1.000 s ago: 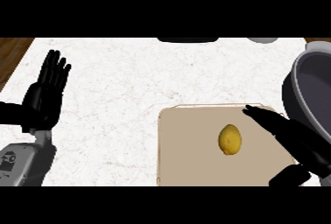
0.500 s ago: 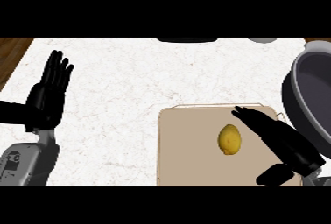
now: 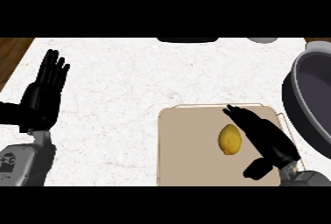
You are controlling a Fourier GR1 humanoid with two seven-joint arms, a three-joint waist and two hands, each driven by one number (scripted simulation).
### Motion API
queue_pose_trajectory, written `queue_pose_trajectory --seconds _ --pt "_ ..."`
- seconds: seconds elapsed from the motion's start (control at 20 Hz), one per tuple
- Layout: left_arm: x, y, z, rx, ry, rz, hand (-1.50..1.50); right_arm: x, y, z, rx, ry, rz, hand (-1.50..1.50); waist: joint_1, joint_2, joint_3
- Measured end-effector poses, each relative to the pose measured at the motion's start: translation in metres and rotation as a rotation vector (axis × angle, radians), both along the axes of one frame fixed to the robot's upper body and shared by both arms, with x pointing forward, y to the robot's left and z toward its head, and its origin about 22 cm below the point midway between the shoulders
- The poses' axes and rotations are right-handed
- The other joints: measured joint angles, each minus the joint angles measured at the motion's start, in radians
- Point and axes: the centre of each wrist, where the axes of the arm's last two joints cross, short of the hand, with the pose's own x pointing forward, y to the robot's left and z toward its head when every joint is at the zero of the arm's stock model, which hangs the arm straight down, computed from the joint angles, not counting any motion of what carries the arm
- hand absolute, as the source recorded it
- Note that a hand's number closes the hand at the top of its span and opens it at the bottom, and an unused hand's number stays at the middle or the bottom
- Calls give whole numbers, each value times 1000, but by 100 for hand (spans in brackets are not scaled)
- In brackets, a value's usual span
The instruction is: Pick the lemon from the tray and place it in the pot
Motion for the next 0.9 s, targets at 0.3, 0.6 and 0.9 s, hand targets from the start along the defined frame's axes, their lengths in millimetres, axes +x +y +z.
queue_pose_trajectory --seconds 0.3,0.6,0.9 --pt "3 -3 1 -3 1 -5 0 15 7 -33 -5 9 6 -150 1 0 0" --pt "5 -4 2 -6 2 -4 0 21 16 -44 0 -3 27 -150 0 -5 -9" --pt "4 -6 -4 1 -1 -4 0 29 28 -50 -23 -34 163 150 1 -9 -15"
